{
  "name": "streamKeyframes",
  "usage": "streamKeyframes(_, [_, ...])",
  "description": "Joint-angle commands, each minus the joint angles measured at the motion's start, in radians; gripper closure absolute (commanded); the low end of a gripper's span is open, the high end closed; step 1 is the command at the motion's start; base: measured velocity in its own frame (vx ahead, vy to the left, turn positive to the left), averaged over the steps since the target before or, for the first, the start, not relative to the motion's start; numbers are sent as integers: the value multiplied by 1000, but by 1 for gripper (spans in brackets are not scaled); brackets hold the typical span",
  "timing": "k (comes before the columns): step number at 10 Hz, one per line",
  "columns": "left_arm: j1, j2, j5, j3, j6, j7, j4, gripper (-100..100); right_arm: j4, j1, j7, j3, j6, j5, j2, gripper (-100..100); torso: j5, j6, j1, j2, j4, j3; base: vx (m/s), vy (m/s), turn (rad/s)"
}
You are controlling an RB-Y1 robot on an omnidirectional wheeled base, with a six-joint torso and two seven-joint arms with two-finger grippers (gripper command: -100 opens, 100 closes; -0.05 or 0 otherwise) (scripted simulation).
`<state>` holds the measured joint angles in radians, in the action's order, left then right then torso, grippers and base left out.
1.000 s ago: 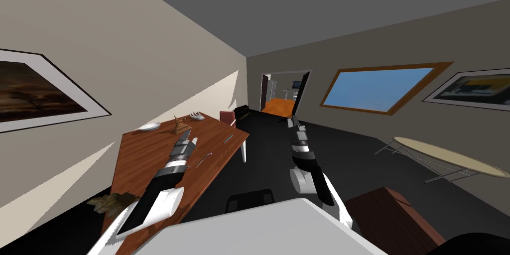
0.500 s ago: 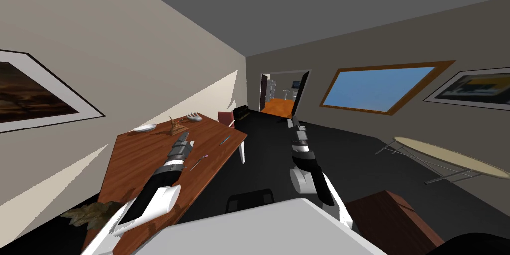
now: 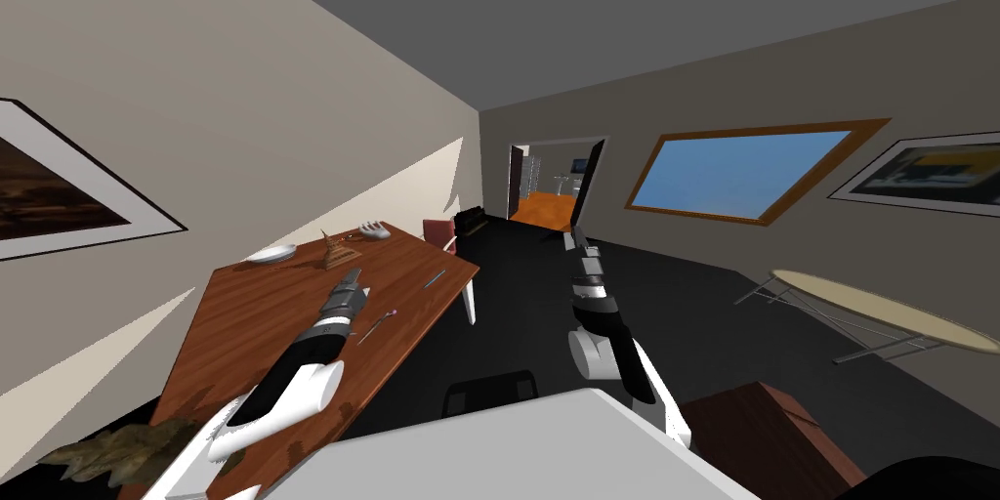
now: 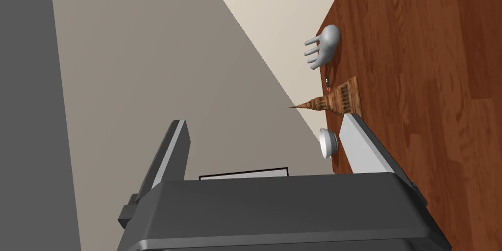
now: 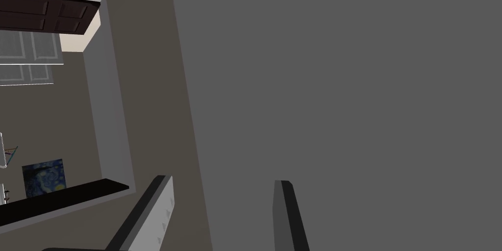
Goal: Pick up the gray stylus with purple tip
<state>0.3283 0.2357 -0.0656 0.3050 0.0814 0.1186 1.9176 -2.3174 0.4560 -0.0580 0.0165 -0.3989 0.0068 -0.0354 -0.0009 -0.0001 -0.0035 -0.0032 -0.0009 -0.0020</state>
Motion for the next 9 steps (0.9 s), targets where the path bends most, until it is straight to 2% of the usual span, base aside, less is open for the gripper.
streamKeyframes(1, [-15, 6, -14, 26, 50, -2, -32, -100, 0, 0, 0, 0, 0, 0, 0, 0, 0, 0, 0, 0, 0, 0, 42, -51, -11])
streamKeyframes(2, [-15, 6, -14, 26, 61, -2, -32, -100, 0, 0, 0, 0, 0, 0, 0, 0, 0, 0, 0, 0, 0, 0, 36, -51, -7])
streamKeyframes(3, [-29, 13, -28, 49, 102, -2, -65, -100, 0, 0, 0, 0, 0, 0, 0, 0, 0, 0, 0, 1, 0, 0, 51, -66, -17])
streamKeyframes(4, [-29, 13, -28, 49, 110, -2, -65, -100, 0, 0, 0, 0, 0, 0, 0, 0, 0, 0, 0, 0, 0, 0, 39, -54, 1])
streamKeyframes(5, [-44, 20, -41, 72, 139, -1, -98, -100, 0, 0, 0, 0, 0, 0, 0, 0, 0, 0, 0, 1, 0, 0, 37, -58, -14])
streamKeyframes(6, [-44, 20, -41, 72, 159, -1, -98, -100, 0, 0, 0, 0, 0, 0, 0, 0, 0, 0, 0, 1, 0, 0, 34, -44, -4])
streamKeyframes(7, [-59, 27, -54, 93, 192, 2, -133, -100, 0, 0, 0, 0, 0, 0, 0, 0, 0, 0, 1, 1, 0, 1, 60, -48, -18])
streamKeyframes(8, [-59, 27, -54, 93, 208, 2, -133, -100, 0, 0, 0, 0, 0, 0, 0, 0, 0, 0, 1, 0, 0, 0, 47, -37, -4])
streamKeyframes(9, [-74, 34, -66, 114, 247, 6, -168, -100, 0, 0, 0, 0, 0, 0, 0, 0, 0, 0, 1, 0, 0, 0, 55, -37, -15])
